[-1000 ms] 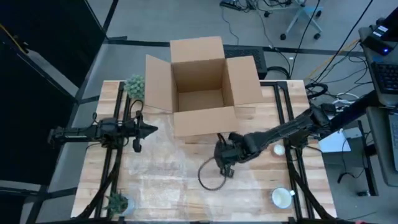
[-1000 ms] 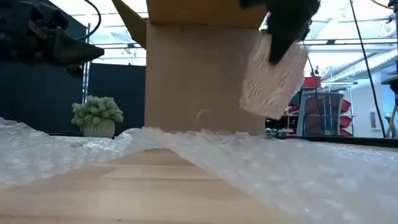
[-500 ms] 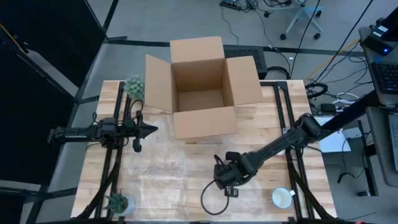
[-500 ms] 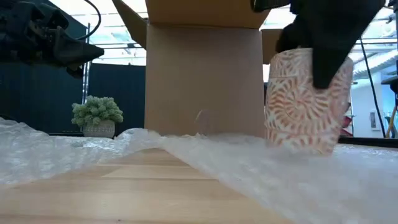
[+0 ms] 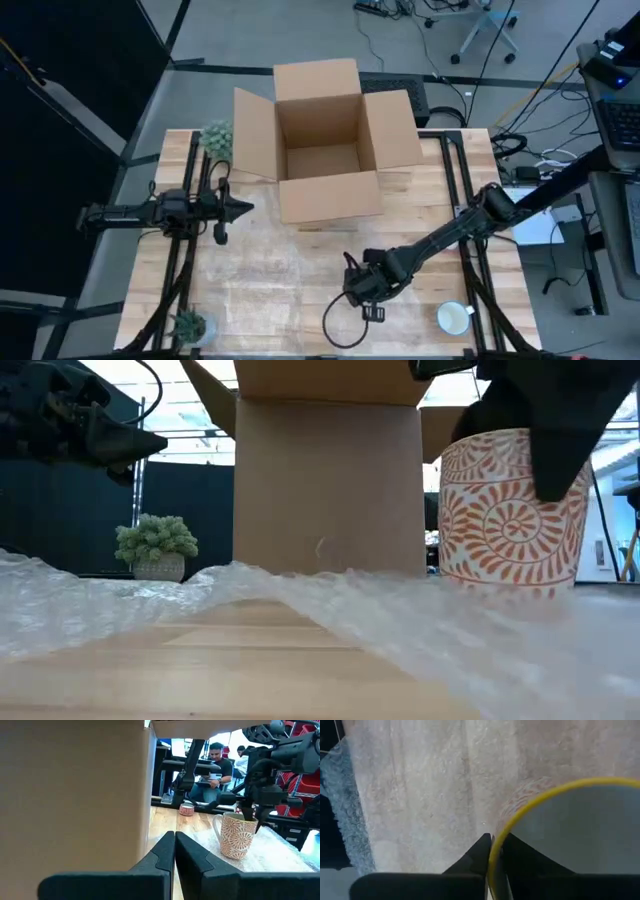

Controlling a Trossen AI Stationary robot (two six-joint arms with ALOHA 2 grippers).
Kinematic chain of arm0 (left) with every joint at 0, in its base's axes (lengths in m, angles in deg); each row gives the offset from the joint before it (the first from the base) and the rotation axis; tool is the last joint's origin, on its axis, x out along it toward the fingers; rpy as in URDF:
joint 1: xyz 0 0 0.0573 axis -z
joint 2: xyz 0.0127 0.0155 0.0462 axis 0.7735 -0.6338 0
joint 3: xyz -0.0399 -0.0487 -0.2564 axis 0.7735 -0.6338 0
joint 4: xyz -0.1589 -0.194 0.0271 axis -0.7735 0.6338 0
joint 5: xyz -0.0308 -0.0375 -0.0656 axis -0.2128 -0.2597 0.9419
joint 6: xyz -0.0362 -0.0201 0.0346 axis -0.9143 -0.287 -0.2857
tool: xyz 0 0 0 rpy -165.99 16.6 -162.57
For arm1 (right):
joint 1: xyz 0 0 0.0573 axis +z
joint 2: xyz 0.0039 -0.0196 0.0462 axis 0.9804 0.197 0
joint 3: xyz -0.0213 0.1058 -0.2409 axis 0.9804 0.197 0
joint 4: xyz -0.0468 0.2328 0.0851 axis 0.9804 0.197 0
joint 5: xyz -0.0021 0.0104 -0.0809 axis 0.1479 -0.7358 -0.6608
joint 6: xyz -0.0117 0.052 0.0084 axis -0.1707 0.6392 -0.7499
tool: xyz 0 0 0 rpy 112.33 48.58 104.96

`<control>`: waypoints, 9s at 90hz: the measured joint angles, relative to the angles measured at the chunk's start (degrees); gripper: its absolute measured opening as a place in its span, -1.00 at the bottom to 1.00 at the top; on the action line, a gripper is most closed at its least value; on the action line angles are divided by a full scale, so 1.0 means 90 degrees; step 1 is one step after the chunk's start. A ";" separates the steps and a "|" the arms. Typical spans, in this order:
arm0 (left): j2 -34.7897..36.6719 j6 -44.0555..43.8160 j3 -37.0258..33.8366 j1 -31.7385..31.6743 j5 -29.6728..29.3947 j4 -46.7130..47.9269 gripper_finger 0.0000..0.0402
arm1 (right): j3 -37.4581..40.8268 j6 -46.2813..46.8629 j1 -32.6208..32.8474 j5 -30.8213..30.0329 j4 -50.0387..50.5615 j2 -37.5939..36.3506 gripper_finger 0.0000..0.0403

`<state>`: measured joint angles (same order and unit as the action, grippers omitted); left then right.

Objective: Wrap mug
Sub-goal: Wrap the orange mug with bubble wrap

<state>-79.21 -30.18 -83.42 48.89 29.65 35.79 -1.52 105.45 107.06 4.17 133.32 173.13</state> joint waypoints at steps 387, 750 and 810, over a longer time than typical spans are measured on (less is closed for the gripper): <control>-0.0222 0.0001 0.0279 0.0005 0.0202 -0.0484 -1.00 | -0.1246 0.1586 0.2147 -0.2359 -0.0115 0.0754 -1.00; -0.0999 0.0005 0.0279 0.0005 0.0206 -0.0726 -1.00 | -0.1297 0.5504 0.2378 -0.2702 -0.0132 0.1634 0.11; -0.0999 0.0010 0.0279 0.0005 0.0296 -0.0885 -1.00 | -0.1299 0.5471 0.2352 -0.2502 0.0042 0.1736 0.11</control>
<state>-88.20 -30.09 -80.91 48.93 32.32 27.83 -13.21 154.69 128.23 -18.34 133.69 188.76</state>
